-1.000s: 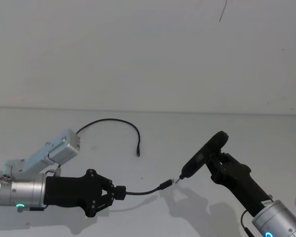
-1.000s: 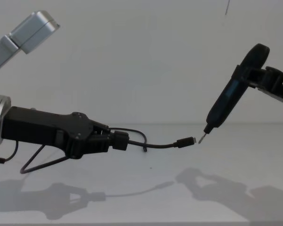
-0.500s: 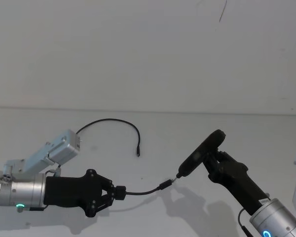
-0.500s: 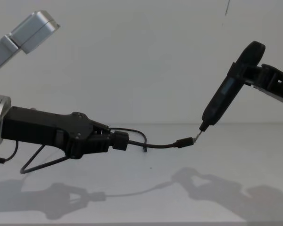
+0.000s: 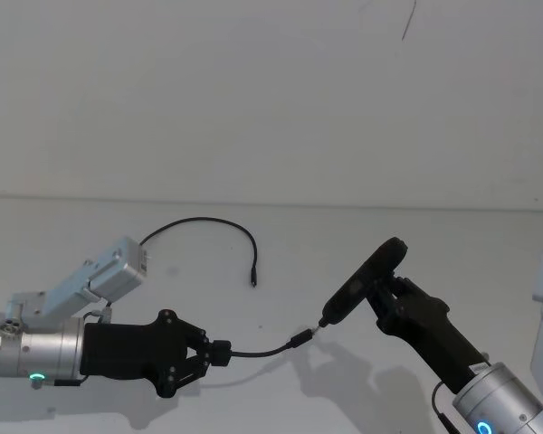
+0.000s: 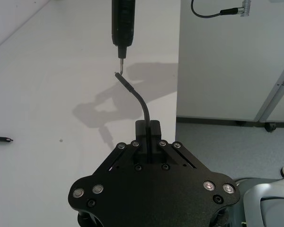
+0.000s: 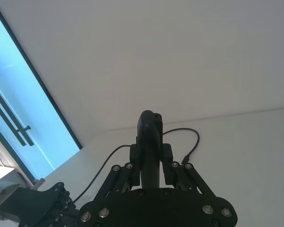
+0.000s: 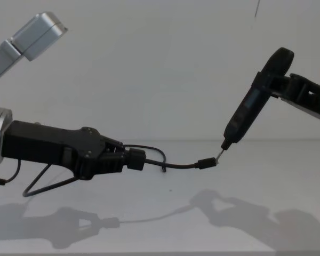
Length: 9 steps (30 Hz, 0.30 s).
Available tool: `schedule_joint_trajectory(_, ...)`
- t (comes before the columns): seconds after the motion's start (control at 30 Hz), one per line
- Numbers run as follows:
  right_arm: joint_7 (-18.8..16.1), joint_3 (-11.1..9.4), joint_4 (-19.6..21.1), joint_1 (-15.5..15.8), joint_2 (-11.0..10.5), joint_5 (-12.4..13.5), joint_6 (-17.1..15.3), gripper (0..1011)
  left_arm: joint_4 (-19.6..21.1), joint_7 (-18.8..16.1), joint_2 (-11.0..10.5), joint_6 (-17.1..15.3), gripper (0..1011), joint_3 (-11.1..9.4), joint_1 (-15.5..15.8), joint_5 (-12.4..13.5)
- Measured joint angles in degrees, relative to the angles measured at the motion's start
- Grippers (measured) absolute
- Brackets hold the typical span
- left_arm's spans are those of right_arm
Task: Pick up the data cable with the one hand.
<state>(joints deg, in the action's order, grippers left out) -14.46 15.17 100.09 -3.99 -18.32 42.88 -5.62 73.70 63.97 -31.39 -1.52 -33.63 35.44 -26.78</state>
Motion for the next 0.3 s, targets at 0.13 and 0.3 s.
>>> schedule_joint_trajectory(0.13,0.05,0.16,-0.07,-0.08,-0.04,0.06,0.03,269,0.00,0.00,0.00,0.00,44,0.00,0.00,0.00)
schedule_joint_trajectory(0.3,0.09,0.24,-0.12,-0.15,-0.06,0.09,0.05,269,0.00,0.00,0.00,0.00,43,0.00,0.00,0.00)
